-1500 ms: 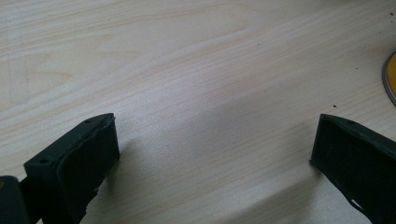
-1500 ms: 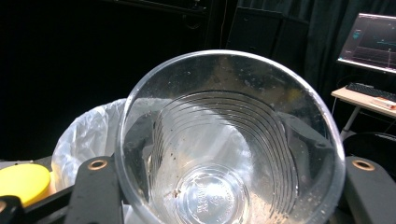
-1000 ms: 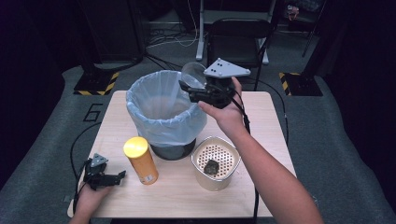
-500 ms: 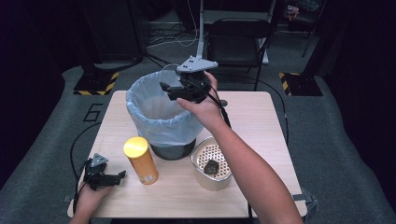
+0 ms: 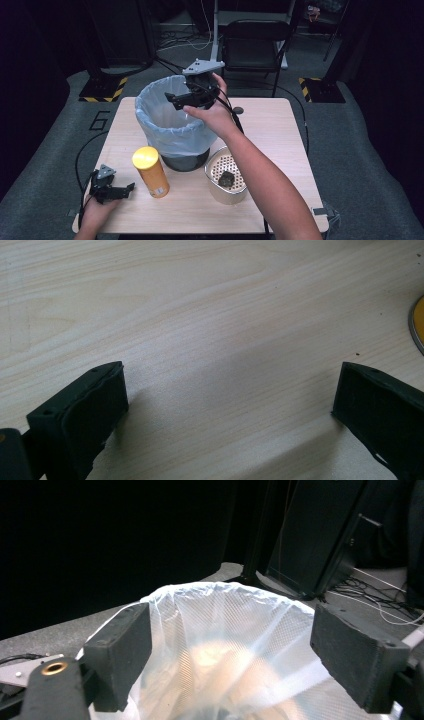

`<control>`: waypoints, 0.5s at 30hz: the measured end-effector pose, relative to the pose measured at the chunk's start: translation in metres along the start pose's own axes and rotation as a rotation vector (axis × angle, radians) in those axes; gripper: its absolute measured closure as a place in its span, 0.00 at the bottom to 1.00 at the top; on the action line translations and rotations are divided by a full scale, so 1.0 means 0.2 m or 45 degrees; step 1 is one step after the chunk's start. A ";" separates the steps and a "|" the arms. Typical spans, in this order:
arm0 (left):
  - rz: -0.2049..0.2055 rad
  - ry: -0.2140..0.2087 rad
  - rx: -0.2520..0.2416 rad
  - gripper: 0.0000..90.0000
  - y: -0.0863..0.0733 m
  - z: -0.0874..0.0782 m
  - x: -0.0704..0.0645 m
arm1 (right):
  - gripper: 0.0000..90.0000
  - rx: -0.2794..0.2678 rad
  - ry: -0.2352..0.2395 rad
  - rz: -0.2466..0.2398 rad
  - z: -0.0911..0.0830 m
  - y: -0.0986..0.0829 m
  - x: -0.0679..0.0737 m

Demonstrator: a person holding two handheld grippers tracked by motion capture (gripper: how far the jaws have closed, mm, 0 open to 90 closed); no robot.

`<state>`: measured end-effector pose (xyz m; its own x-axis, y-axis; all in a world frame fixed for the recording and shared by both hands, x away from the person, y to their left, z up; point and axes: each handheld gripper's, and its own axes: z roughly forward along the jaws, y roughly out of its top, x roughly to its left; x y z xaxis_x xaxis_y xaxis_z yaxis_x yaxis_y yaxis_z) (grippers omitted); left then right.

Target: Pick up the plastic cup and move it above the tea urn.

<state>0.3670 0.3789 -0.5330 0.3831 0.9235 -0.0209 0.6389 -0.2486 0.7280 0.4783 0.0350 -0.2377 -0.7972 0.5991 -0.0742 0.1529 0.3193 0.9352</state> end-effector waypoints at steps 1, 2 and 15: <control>0.020 0.006 0.006 0.01 0.00 0.00 0.01 | 0.18 -0.002 0.004 -0.004 -0.01 0.00 0.00; 0.018 0.006 0.005 0.01 0.00 0.00 0.01 | 0.18 0.002 0.007 -0.010 -0.03 -0.01 0.00; 0.011 -0.039 0.023 0.08 0.02 -0.02 -0.01 | 0.24 -0.040 -0.010 0.018 -0.26 -0.16 -0.07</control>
<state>0.3657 0.3763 -0.5274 0.4089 0.9119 -0.0361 0.6475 -0.2620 0.7156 0.4545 -0.0209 -0.2484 -0.7903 0.6094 -0.0636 0.1454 0.2874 0.9467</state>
